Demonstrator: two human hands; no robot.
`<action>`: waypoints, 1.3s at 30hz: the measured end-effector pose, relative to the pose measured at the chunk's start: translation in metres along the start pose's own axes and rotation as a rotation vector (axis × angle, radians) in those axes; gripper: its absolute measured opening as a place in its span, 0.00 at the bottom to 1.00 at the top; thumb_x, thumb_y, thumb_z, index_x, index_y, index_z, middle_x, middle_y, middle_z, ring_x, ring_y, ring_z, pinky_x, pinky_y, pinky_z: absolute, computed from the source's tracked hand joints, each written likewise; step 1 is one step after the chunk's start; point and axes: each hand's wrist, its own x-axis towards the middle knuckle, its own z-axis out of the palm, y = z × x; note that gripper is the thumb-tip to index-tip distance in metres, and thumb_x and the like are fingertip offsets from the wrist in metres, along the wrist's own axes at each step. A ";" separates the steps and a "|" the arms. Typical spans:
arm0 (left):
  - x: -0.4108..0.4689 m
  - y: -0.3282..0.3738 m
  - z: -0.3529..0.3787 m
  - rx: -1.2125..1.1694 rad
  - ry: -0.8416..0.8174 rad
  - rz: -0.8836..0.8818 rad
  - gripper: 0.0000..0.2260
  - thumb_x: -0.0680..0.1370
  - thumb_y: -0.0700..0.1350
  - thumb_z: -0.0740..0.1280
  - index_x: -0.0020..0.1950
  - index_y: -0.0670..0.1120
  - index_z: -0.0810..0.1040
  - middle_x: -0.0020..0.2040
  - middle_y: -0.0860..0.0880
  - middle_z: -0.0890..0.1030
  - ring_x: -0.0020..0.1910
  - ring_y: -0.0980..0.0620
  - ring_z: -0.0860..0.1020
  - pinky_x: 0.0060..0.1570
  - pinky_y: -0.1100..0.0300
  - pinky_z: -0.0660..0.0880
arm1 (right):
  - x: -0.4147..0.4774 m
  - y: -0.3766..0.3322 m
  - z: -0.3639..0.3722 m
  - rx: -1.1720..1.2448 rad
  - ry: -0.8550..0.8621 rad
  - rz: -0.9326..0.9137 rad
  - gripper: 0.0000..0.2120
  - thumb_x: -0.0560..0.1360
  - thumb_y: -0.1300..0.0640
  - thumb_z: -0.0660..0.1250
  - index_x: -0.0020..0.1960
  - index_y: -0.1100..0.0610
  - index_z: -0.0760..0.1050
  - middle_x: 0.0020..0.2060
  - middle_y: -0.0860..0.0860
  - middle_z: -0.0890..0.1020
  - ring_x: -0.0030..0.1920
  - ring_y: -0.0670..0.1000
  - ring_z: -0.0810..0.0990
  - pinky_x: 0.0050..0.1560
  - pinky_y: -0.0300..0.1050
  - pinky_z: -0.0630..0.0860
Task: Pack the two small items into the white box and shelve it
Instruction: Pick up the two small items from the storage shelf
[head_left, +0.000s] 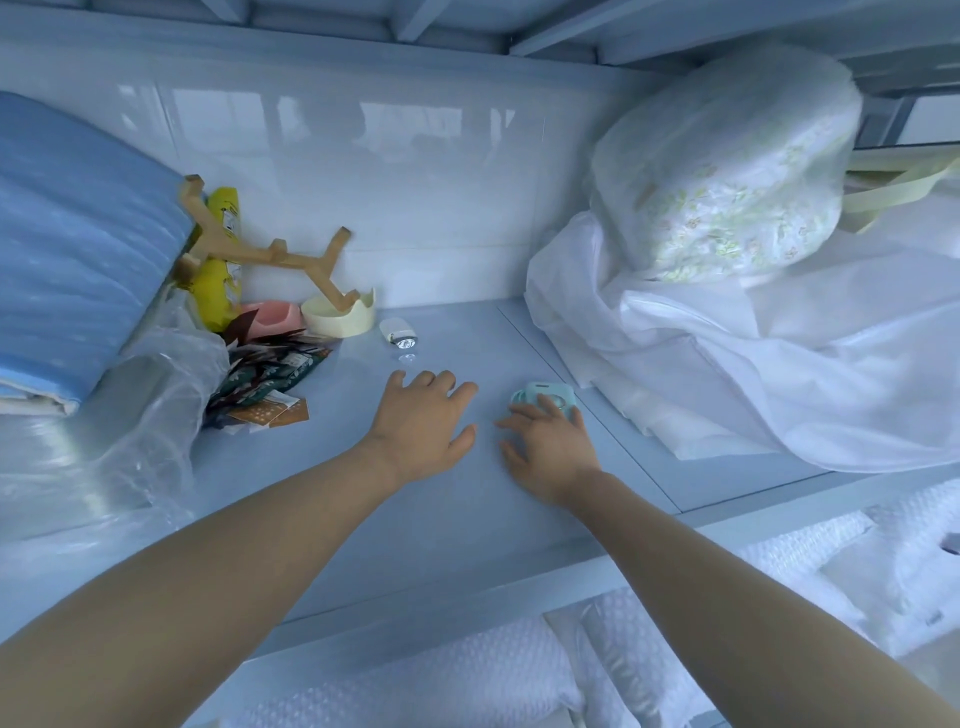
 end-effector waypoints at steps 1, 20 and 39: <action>0.001 -0.001 0.002 -0.004 -0.009 -0.005 0.22 0.76 0.57 0.54 0.67 0.50 0.64 0.62 0.47 0.72 0.59 0.46 0.71 0.61 0.46 0.61 | 0.000 0.001 0.001 0.041 0.036 0.016 0.18 0.76 0.52 0.57 0.65 0.48 0.70 0.70 0.47 0.67 0.72 0.51 0.58 0.71 0.57 0.52; -0.007 -0.020 0.033 -0.267 -0.029 -0.055 0.17 0.76 0.50 0.59 0.65 0.51 0.69 0.59 0.50 0.74 0.55 0.48 0.74 0.46 0.53 0.74 | 0.011 -0.006 0.015 0.230 0.170 0.204 0.18 0.74 0.57 0.63 0.64 0.52 0.73 0.71 0.52 0.65 0.72 0.52 0.59 0.66 0.48 0.63; 0.040 -0.061 0.060 -0.143 -0.039 -0.043 0.18 0.76 0.56 0.57 0.63 0.51 0.70 0.61 0.49 0.73 0.60 0.47 0.72 0.51 0.54 0.68 | 0.046 -0.022 0.020 0.231 0.171 0.171 0.14 0.73 0.57 0.63 0.58 0.50 0.76 0.67 0.48 0.70 0.68 0.50 0.64 0.58 0.46 0.70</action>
